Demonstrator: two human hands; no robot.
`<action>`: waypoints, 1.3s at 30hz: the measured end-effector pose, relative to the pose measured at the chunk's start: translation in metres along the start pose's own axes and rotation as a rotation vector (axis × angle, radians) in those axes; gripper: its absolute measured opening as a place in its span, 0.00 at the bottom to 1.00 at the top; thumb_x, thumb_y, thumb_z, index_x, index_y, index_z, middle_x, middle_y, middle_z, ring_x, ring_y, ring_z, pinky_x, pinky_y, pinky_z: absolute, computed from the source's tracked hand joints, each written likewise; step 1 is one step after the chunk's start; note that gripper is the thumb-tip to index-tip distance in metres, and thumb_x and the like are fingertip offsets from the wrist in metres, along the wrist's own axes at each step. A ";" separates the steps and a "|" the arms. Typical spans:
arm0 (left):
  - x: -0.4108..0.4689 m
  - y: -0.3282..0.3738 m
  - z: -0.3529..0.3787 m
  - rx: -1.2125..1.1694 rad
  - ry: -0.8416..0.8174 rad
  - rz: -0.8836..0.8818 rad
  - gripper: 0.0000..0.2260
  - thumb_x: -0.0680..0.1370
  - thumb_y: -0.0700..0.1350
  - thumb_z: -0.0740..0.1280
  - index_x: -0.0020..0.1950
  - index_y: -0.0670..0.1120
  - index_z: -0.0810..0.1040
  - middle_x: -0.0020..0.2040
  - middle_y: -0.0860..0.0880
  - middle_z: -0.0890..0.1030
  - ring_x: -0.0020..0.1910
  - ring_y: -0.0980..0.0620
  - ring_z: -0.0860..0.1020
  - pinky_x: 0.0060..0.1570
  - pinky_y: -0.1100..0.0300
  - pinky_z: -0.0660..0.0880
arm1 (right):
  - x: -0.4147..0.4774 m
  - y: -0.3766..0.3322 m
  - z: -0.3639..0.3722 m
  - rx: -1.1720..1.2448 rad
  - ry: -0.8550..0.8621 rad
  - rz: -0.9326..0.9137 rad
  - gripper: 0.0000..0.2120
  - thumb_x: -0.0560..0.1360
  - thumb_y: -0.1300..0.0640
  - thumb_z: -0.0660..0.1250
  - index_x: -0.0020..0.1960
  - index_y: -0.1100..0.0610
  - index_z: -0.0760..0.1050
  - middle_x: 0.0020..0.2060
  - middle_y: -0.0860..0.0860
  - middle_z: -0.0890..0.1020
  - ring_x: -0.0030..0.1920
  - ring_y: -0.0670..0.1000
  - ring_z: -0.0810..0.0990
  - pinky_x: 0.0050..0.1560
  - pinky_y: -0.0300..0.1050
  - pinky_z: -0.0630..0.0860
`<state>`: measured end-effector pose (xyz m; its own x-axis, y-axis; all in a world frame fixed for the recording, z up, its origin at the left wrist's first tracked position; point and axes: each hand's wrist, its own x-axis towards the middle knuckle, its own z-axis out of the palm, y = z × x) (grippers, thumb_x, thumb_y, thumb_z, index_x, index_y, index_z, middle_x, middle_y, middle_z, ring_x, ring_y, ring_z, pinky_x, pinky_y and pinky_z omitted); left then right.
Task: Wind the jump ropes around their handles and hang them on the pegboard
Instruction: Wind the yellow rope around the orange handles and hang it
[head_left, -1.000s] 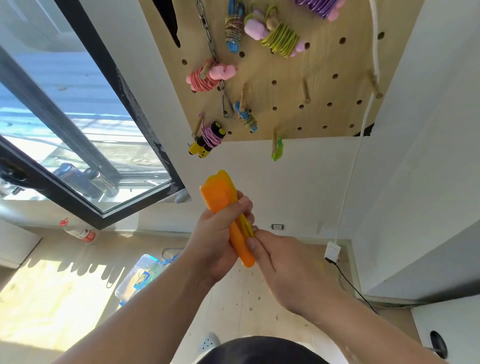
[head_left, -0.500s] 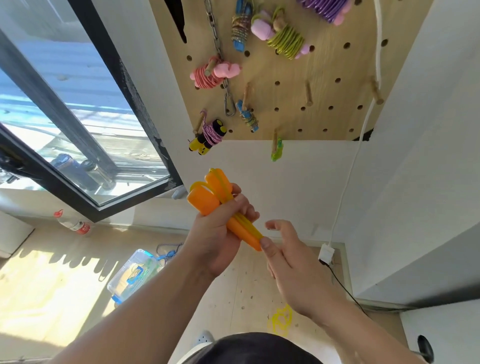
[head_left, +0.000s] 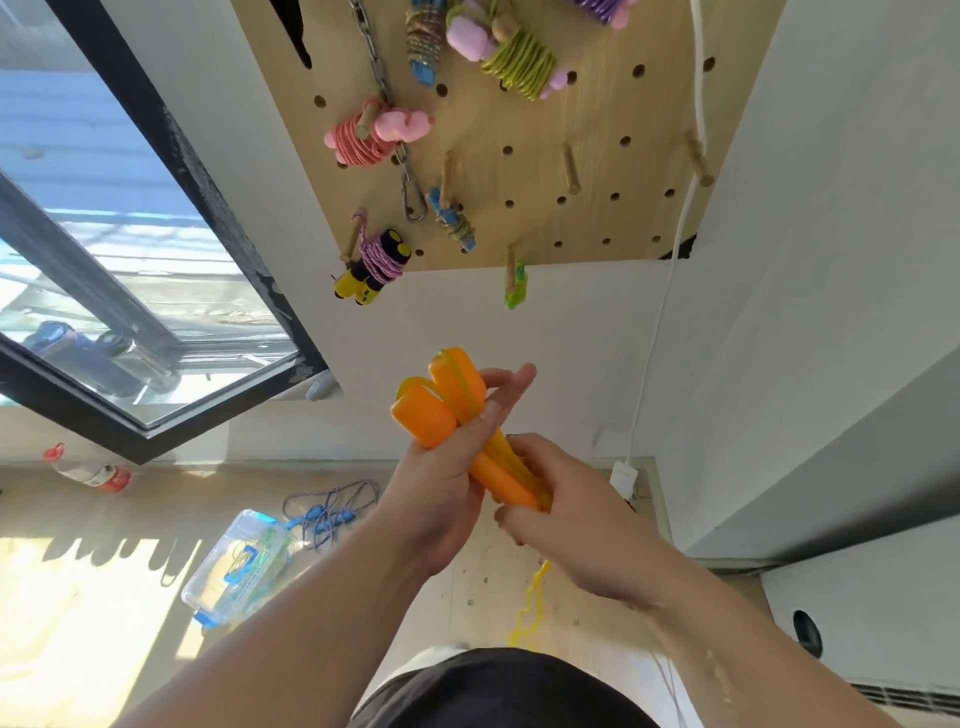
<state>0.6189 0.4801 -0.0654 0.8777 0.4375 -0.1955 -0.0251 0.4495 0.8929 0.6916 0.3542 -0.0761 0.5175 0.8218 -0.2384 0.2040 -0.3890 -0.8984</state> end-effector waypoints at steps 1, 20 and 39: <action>0.000 0.000 0.000 0.008 -0.004 -0.024 0.20 0.74 0.55 0.75 0.63 0.50 0.78 0.68 0.49 0.80 0.70 0.54 0.75 0.65 0.44 0.71 | 0.002 0.000 0.004 -0.076 0.039 0.000 0.15 0.73 0.52 0.71 0.56 0.41 0.70 0.42 0.47 0.80 0.40 0.48 0.80 0.38 0.40 0.76; 0.026 0.020 -0.111 1.842 -0.257 0.415 0.41 0.64 0.71 0.73 0.73 0.58 0.68 0.74 0.55 0.68 0.73 0.48 0.62 0.71 0.48 0.62 | 0.066 0.010 0.036 -0.802 0.060 0.072 0.06 0.76 0.56 0.64 0.48 0.47 0.68 0.39 0.47 0.75 0.40 0.51 0.77 0.41 0.49 0.76; 0.068 0.012 -0.130 1.717 -0.473 -0.037 0.12 0.71 0.48 0.69 0.52 0.50 0.74 0.51 0.52 0.74 0.53 0.48 0.73 0.47 0.55 0.69 | 0.088 0.001 0.063 -0.728 0.139 0.201 0.06 0.69 0.61 0.65 0.43 0.51 0.72 0.37 0.47 0.74 0.41 0.53 0.75 0.42 0.55 0.76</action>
<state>0.6162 0.6169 -0.1207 0.9234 0.0684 -0.3777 0.2037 -0.9213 0.3313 0.6848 0.4520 -0.1210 0.6922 0.6651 -0.2801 0.5656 -0.7411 -0.3618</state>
